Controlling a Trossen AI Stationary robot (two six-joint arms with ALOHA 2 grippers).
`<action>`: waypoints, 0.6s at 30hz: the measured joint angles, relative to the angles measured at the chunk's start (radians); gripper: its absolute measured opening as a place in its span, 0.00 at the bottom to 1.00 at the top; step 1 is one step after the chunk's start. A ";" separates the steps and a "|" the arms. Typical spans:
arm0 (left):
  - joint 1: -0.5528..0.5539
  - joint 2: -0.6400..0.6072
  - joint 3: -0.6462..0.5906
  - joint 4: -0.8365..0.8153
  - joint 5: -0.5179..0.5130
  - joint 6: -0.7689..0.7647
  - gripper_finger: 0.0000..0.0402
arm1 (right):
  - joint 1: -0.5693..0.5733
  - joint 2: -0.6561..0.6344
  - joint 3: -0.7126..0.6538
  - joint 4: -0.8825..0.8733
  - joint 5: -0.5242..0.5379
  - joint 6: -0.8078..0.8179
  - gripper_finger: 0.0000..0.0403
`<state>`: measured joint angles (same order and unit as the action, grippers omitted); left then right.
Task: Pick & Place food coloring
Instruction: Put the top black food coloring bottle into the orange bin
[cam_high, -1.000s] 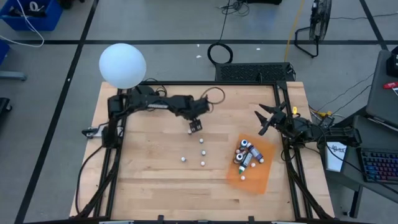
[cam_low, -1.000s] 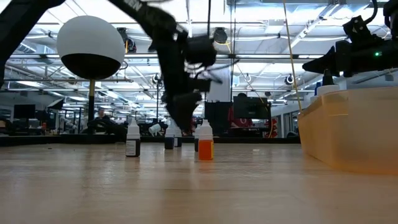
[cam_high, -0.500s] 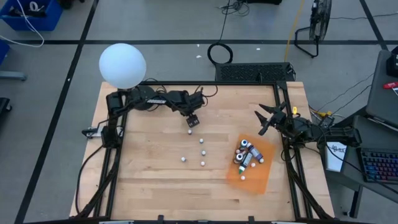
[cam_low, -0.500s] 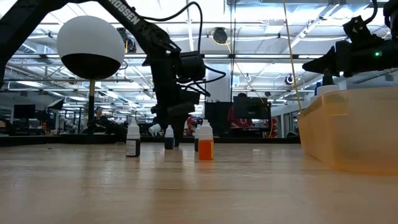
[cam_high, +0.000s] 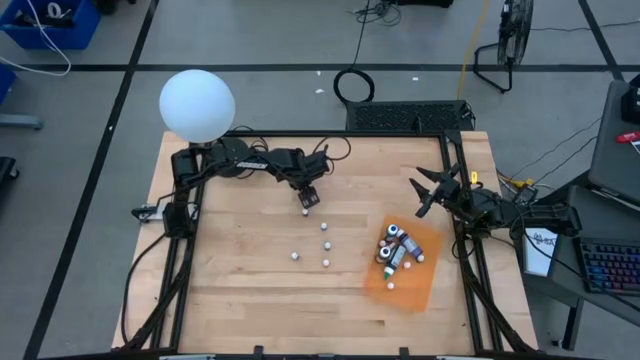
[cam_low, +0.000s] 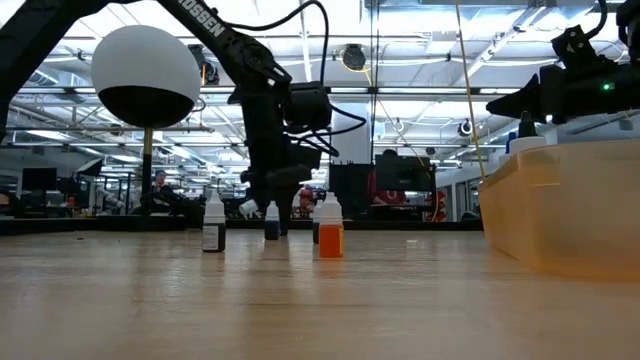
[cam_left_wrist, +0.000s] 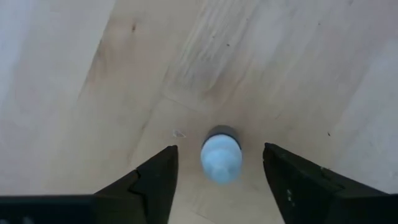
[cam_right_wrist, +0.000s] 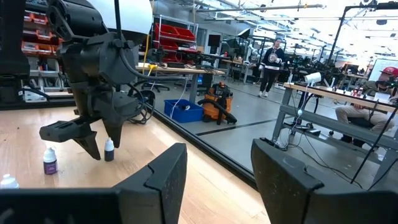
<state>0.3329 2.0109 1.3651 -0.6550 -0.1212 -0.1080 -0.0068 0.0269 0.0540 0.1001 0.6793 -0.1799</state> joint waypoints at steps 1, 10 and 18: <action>0.000 0.000 0.000 0.003 0.000 0.001 0.55 | 0.000 0.000 0.000 0.000 0.000 0.000 0.41; 0.000 0.000 0.000 0.022 -0.010 0.008 0.38 | 0.000 0.000 0.000 0.000 0.000 0.000 0.41; 0.003 0.000 0.000 0.032 -0.043 0.016 0.31 | 0.000 0.000 0.000 0.000 0.000 0.000 0.41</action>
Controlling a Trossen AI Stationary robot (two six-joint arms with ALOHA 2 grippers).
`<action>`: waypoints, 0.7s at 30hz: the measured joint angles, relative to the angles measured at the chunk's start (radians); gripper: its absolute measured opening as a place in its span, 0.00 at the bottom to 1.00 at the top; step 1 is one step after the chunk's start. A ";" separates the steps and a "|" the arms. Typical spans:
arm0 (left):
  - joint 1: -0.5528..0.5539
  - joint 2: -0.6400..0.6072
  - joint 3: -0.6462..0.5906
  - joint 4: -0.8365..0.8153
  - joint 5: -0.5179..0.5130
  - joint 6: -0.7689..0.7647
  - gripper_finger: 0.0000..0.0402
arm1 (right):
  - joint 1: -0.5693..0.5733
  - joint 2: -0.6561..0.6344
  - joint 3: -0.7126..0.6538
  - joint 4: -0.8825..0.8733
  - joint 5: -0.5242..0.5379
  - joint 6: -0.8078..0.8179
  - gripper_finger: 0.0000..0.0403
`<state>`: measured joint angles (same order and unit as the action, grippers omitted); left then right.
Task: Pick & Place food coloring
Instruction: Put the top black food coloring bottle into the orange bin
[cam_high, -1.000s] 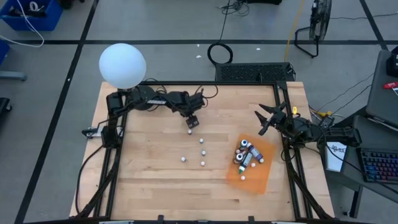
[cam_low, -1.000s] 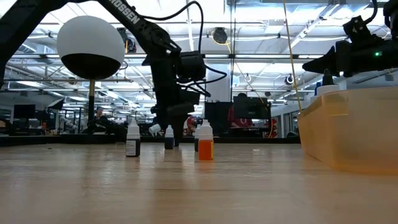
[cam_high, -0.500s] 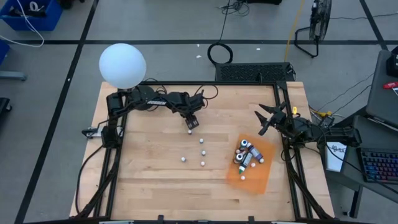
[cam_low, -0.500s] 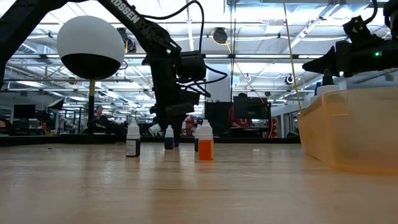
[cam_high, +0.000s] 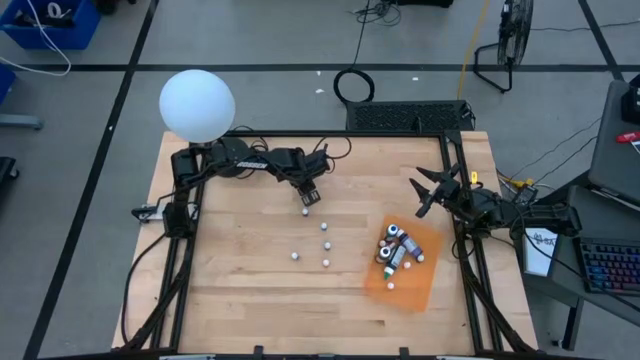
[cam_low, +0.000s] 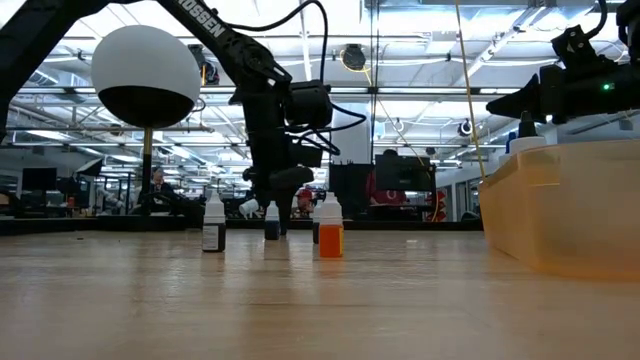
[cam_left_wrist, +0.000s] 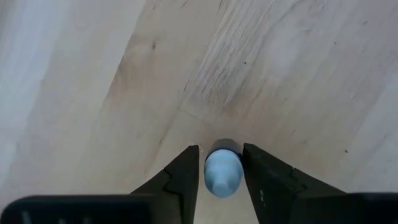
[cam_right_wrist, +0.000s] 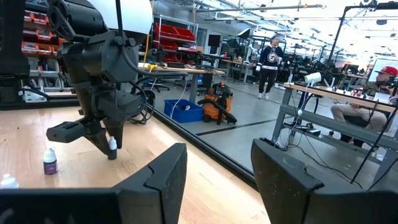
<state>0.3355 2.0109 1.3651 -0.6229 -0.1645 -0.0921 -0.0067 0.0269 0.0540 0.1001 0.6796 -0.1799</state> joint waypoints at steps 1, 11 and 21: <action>0.000 0.000 0.000 0.000 0.001 0.000 0.30 | 0.000 0.000 0.000 0.000 0.000 0.000 0.41; 0.000 0.000 0.001 -0.002 0.007 -0.001 0.24 | 0.000 0.000 0.000 0.000 0.000 0.000 0.41; -0.003 -0.001 0.002 -0.018 0.040 -0.003 0.23 | 0.000 0.000 0.000 0.000 0.000 0.000 0.41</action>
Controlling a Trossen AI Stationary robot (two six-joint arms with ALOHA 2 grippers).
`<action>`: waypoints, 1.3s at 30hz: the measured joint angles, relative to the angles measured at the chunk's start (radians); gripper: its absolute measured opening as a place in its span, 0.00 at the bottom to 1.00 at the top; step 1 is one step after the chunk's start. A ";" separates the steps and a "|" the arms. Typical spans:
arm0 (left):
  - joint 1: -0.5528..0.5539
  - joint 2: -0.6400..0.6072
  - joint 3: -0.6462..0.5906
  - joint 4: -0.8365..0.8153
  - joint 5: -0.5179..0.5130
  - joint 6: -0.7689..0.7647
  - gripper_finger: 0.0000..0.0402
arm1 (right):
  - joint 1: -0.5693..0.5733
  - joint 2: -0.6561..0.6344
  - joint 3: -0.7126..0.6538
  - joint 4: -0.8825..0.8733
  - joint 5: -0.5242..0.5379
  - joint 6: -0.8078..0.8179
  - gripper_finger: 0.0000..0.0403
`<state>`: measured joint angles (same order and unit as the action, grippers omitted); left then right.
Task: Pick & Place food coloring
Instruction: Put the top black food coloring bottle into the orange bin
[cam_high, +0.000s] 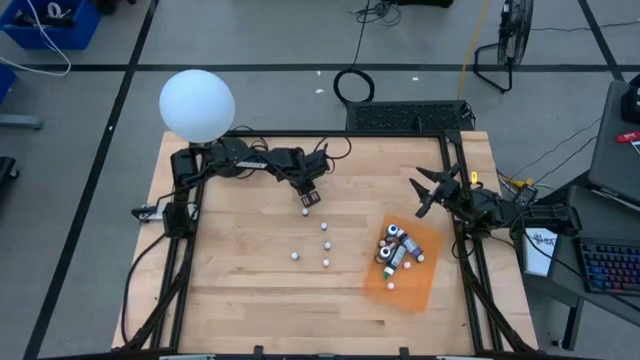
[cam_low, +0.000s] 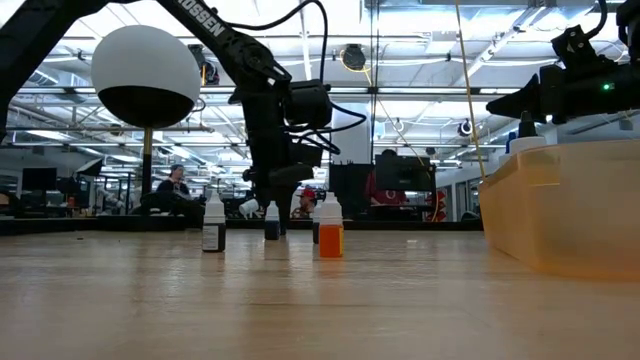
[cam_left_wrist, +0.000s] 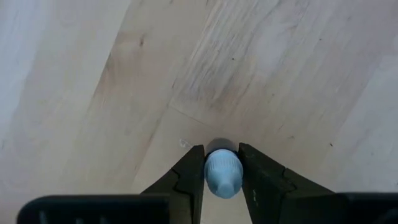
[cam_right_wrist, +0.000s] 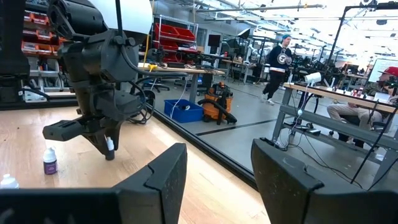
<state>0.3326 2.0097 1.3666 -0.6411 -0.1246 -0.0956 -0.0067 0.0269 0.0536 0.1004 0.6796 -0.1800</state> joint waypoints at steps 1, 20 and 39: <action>-0.001 0.000 0.000 0.000 0.000 0.000 0.23 | 0.000 0.000 0.000 0.000 0.000 0.000 0.41; -0.308 0.001 0.363 -0.070 0.091 0.183 0.23 | 0.000 0.000 0.000 0.000 0.000 0.000 0.41; -0.544 0.001 0.489 0.146 0.106 0.258 0.18 | 0.000 0.000 0.000 0.000 0.000 0.000 0.41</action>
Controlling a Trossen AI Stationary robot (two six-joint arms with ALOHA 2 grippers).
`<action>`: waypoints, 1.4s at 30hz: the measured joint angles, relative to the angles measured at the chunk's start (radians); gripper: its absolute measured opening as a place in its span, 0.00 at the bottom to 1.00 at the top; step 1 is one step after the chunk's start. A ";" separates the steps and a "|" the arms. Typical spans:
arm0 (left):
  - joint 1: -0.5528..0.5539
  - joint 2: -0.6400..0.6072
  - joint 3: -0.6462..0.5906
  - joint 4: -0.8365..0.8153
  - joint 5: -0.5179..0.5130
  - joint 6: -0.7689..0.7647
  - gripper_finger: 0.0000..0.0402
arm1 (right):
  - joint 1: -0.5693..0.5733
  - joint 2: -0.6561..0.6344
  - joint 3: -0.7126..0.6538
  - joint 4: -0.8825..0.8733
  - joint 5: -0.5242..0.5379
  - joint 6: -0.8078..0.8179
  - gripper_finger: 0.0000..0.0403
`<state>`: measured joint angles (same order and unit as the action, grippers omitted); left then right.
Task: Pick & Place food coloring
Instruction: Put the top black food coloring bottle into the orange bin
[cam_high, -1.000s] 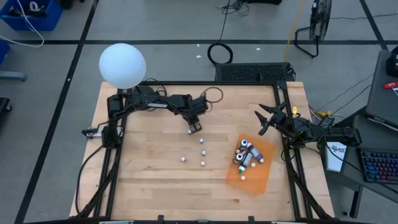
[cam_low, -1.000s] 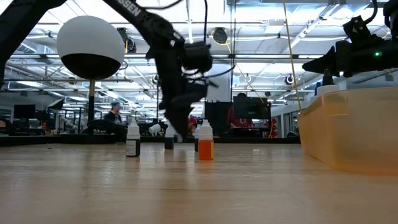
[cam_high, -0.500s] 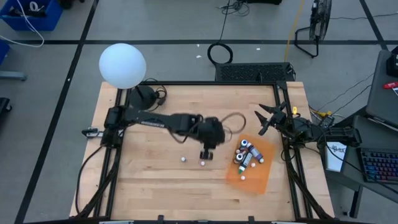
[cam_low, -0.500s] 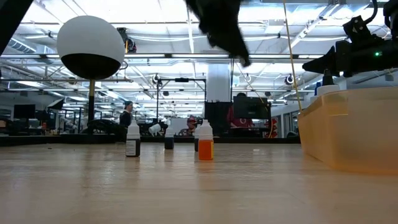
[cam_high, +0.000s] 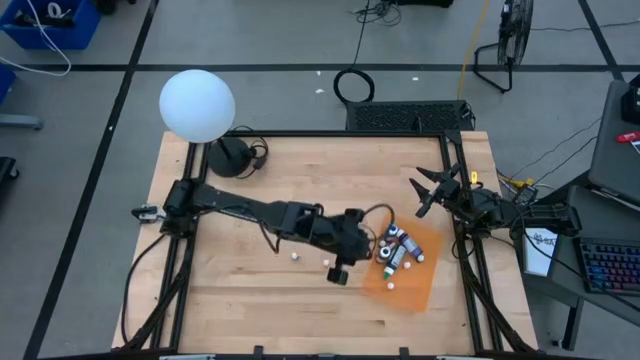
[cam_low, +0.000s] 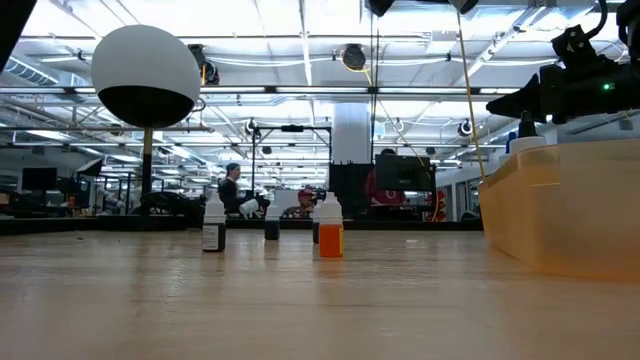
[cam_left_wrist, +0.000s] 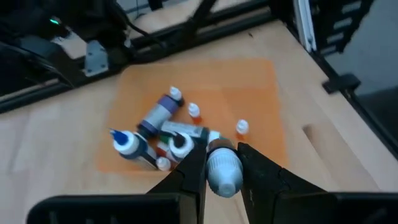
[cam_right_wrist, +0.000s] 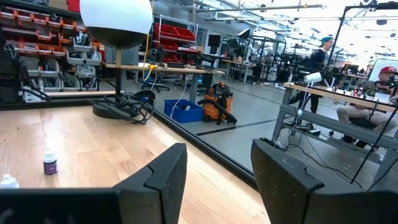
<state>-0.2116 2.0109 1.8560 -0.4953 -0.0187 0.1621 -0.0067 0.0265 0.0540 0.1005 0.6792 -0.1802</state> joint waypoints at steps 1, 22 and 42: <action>0.007 0.006 0.002 0.008 0.014 -0.006 0.18 | 0.000 0.000 0.000 0.000 0.000 0.000 0.41; 0.043 0.291 0.150 -0.002 0.188 -0.002 0.18 | 0.000 0.010 0.000 0.000 0.000 0.000 0.41; 0.045 0.449 0.286 -0.121 0.191 -0.078 0.18 | 0.000 0.011 0.000 0.000 0.000 0.000 0.41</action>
<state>-0.1669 2.4595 2.1422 -0.6159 0.1725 0.0844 -0.0069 0.0372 0.0538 0.1005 0.6796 -0.1801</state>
